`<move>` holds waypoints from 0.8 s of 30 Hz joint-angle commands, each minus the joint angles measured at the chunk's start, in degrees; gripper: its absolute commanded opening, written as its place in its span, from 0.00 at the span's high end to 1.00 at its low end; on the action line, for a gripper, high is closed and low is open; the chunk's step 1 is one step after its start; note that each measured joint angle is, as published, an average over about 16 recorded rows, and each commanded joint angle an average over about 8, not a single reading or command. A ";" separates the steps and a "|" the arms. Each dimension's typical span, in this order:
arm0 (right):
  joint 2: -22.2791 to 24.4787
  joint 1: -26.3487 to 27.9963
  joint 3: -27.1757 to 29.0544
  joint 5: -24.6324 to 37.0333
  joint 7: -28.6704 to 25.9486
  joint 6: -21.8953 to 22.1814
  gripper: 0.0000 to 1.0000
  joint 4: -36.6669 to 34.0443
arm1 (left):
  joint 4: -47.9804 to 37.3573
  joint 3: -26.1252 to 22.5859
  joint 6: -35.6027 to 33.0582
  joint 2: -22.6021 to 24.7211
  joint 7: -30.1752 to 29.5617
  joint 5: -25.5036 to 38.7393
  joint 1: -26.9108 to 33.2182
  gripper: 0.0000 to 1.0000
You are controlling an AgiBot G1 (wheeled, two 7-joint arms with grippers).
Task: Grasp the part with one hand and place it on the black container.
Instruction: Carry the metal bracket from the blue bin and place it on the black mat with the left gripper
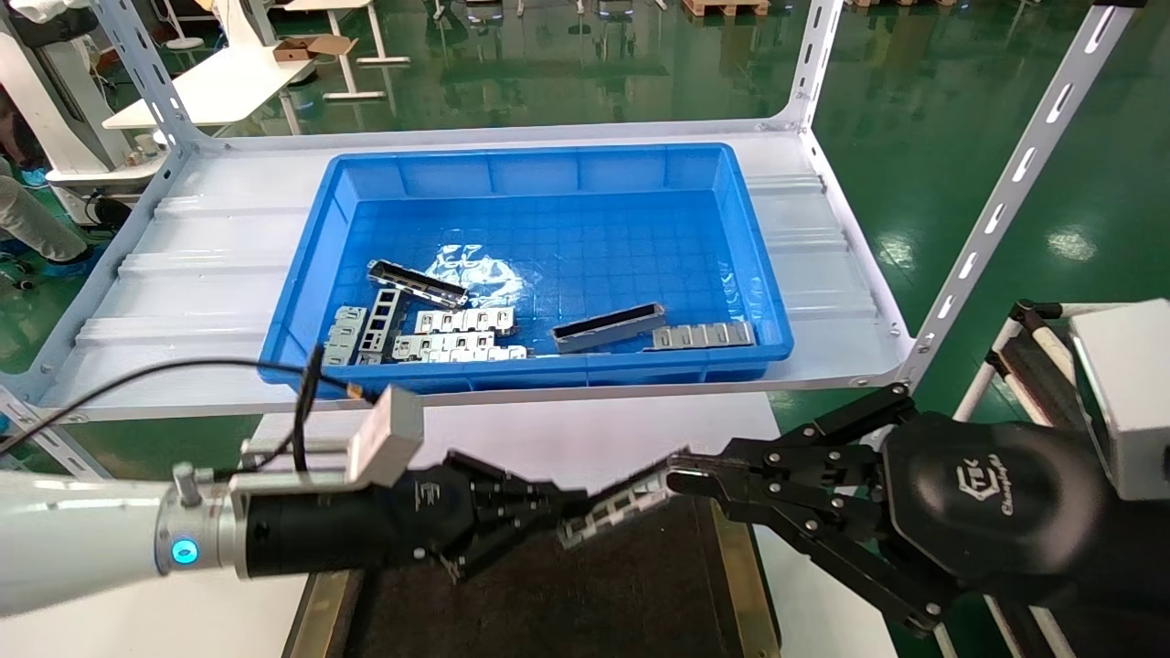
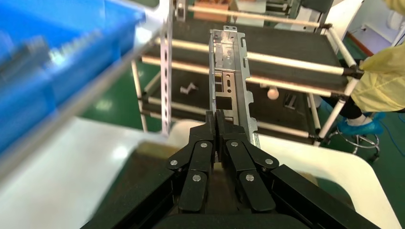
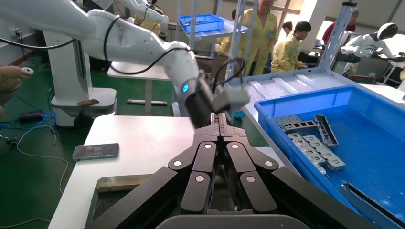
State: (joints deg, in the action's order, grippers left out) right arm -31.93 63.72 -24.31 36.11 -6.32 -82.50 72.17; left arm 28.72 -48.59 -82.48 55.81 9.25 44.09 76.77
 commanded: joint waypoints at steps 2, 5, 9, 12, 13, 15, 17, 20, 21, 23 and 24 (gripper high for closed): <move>0.00 0.00 0.00 0.00 0.00 0.00 1.00 0.00 | 4.01 -0.36 2.85 -1.38 -1.41 0.17 -3.73 1.00; 0.00 0.00 0.00 0.00 0.00 0.00 1.00 0.00 | 8.83 -0.72 7.00 -2.77 -3.71 0.10 -8.05 1.00; 0.00 0.00 0.00 0.00 0.00 0.00 1.00 0.00 | 15.82 -1.27 13.89 -4.60 -7.32 0.04 -14.11 1.00; 0.00 0.00 0.00 0.00 0.00 0.00 1.00 0.00 | 21.20 -1.54 20.37 -5.75 -10.21 -0.02 -18.47 1.00; 0.00 0.00 0.00 0.00 0.00 0.00 1.00 0.00 | 22.90 -1.58 22.78 -6.02 -11.15 -0.04 -19.78 1.00; 0.00 0.00 0.00 0.00 0.00 0.00 1.00 0.00 | 26.32 -1.72 28.05 -6.39 -13.11 0.05 -22.35 1.00; 0.00 0.00 0.00 0.00 0.00 0.00 1.00 0.00 | 29.40 -1.96 33.41 -6.48 -15.11 0.29 -24.58 1.00; 0.00 0.00 0.00 0.00 0.00 0.00 1.00 0.00 | 33.50 -2.70 41.39 -6.21 -18.23 1.06 -27.42 1.00; 0.00 0.00 0.00 0.00 0.00 0.00 1.00 0.00 | 34.78 -3.06 43.98 -6.07 -19.25 1.43 -28.26 1.00; 0.00 0.00 0.00 0.00 0.00 0.00 1.00 0.00 | 37.08 -3.78 48.96 -5.67 -21.27 2.08 -29.75 1.00; 0.00 0.00 0.00 0.00 0.00 0.00 1.00 0.00 | 38.18 -4.14 51.48 -5.42 -22.28 2.37 -30.44 1.00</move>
State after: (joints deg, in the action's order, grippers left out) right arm -31.93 63.72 -24.31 36.11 -6.32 -82.50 72.17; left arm 66.36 -52.72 -31.12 50.69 -13.06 46.02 46.67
